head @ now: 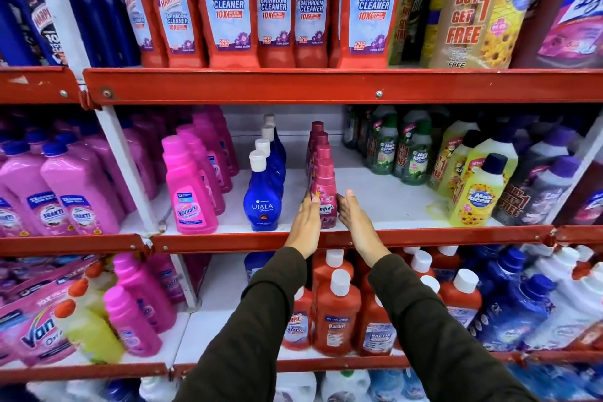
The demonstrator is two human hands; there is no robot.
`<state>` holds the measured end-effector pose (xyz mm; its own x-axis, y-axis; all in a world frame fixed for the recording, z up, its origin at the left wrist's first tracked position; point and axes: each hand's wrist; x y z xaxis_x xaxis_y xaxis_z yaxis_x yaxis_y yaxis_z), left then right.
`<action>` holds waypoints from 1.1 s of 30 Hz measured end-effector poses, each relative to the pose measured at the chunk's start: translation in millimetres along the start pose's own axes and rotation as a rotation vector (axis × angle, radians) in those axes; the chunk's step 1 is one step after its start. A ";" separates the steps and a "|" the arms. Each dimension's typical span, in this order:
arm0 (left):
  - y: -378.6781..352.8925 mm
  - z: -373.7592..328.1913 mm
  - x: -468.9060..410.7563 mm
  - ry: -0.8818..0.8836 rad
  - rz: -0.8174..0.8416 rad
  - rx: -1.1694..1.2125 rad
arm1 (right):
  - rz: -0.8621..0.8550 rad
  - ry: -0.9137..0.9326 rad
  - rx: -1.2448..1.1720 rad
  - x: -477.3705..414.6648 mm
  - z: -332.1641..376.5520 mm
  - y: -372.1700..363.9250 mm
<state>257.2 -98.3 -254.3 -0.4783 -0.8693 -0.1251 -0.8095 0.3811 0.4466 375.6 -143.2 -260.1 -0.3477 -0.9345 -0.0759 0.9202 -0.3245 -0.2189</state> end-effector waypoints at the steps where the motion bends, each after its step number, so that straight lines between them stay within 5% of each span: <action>1: -0.5 0.4 -0.7 -0.006 0.001 -0.006 | -0.006 -0.004 -0.008 0.9 0.6 -0.2; 10: 5.8 4.4 3.5 0.011 -0.003 0.054 | -0.069 0.050 -0.014 15.1 6.0 -8.0; 15: 16.4 13.3 34.9 -0.129 -0.425 0.173 | -0.256 0.373 -0.119 35.7 -5.0 -27.2; 19: 38.8 18.4 40.3 -0.080 -0.726 0.182 | -0.129 0.281 -0.172 38.6 -12.9 -69.8; 21: 55.5 23.6 34.6 0.023 -0.687 0.225 | -0.044 0.160 -0.166 32.2 -12.5 -93.3; 27: 88.5 42.9 18.7 0.191 -0.228 0.416 | 0.052 -0.023 -0.329 14.8 -14.2 -131.6; 33: 95.9 50.2 18.4 0.168 -0.126 0.392 | -0.011 -0.029 -0.305 20.4 -16.3 -135.7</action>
<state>153.6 -61.9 -258.2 -0.3319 -0.9433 0.0031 -0.9414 0.3315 0.0629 240.7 -115.9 -247.8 -0.3484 -0.9363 -0.0453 0.8184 -0.2802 -0.5017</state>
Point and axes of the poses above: each hand's wrist, its own x-axis away from the middle knuckle, its own y-axis out of the back of the hand, z = x × y, and after that the axes turned 15 degrees about -x, right-handed
